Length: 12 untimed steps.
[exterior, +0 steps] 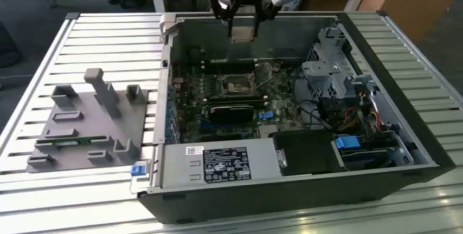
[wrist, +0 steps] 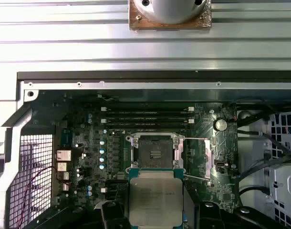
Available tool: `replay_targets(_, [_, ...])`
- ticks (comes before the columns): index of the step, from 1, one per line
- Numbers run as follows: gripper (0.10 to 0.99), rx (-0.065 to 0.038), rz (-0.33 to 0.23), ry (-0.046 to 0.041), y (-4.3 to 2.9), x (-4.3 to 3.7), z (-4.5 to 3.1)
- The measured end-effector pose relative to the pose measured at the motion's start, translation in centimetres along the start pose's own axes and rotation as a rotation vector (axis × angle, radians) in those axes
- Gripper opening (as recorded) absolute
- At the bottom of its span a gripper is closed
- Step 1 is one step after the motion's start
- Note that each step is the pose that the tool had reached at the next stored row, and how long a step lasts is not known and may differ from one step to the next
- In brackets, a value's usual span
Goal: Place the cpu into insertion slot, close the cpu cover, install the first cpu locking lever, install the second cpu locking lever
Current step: 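Place the cpu into insertion slot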
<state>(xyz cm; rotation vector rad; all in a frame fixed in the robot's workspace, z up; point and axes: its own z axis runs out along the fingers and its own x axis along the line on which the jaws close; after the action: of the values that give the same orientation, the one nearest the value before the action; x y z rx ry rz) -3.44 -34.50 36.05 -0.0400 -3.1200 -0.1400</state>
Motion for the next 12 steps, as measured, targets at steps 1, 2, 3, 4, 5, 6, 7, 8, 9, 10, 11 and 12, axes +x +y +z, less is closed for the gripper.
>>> replay_targets(1, [0.541,0.0,0.0,0.0,0.0,0.0,0.0])
replay_targets(2, [0.541,0.0,0.0,0.0,0.0,0.0,0.0])
replay_targets(3, [0.541,0.0,0.0,0.0,0.0,0.0,0.0])
replay_targets(4, [0.541,0.0,0.0,-0.0001,0.0,0.02,0.0])
replay_targets(5, [0.541,0.0,0.003,-0.0002,0.0,0.07,0.0])
replay_targets(6, [0.541,0.0,0.009,-0.0007,0.0,0.09,0.01])
replay_targets(7, [0.541,0.0,0.015,-0.0013,0.0,0.08,0.01])
replay_targets(8, [0.541,0.0,0.022,-0.0019,0.0,0.08,0.02])
replay_targets(9, [0.541,0.0,0.031,-0.0027,-0.01,0.09,0.03])
replay_targets(10, [0.541,0.0,0.041,-0.0036,-0.01,0.09,0.04])
replay_targets(11, [0.541,0.0,0.051,-0.0046,-0.01,0.09,0.05])
replay_targets(12, [0.541,0.0,0.061,-0.0054,-0.01,0.09,0.06])
